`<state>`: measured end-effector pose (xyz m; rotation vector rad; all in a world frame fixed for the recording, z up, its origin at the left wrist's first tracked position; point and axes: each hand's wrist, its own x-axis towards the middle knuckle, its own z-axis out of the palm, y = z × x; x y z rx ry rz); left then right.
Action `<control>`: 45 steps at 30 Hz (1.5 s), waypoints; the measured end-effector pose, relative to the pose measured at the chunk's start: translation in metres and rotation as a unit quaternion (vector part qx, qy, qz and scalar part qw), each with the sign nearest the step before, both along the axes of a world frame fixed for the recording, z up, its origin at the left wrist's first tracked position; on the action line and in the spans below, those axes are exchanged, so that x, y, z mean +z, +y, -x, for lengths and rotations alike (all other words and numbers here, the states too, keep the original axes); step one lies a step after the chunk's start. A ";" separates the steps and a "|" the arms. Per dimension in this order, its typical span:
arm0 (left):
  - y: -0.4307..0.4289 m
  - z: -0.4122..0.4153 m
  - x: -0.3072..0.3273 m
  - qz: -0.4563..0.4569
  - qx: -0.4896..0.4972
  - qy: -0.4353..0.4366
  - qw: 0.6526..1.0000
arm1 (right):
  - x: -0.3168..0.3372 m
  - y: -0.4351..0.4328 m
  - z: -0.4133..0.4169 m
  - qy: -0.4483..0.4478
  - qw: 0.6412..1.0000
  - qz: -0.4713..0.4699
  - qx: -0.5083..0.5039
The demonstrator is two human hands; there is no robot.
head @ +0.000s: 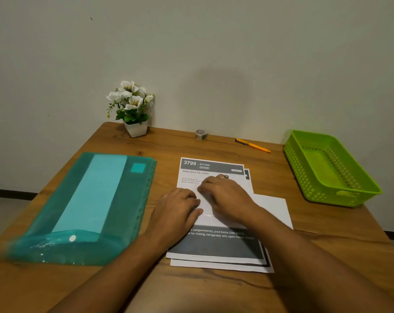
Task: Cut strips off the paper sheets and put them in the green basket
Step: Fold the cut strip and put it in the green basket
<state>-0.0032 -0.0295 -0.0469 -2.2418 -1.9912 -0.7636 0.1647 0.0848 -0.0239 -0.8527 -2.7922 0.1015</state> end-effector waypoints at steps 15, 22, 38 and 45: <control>-0.034 -0.004 0.003 -0.013 -0.003 0.018 1.000 | -0.002 -0.018 0.006 -0.020 0.998 -0.052 0.037; -0.036 -0.005 0.002 -0.008 0.002 0.008 1.000 | -0.014 -0.044 -0.002 0.041 0.997 -0.020 0.054; -0.037 -0.005 0.005 0.001 0.006 0.007 1.000 | -0.006 0.000 0.019 -0.041 0.995 -0.092 -0.021; -0.037 -0.006 0.004 0.013 0.014 -0.002 1.000 | -0.011 -0.038 0.009 -0.009 0.996 -0.063 0.056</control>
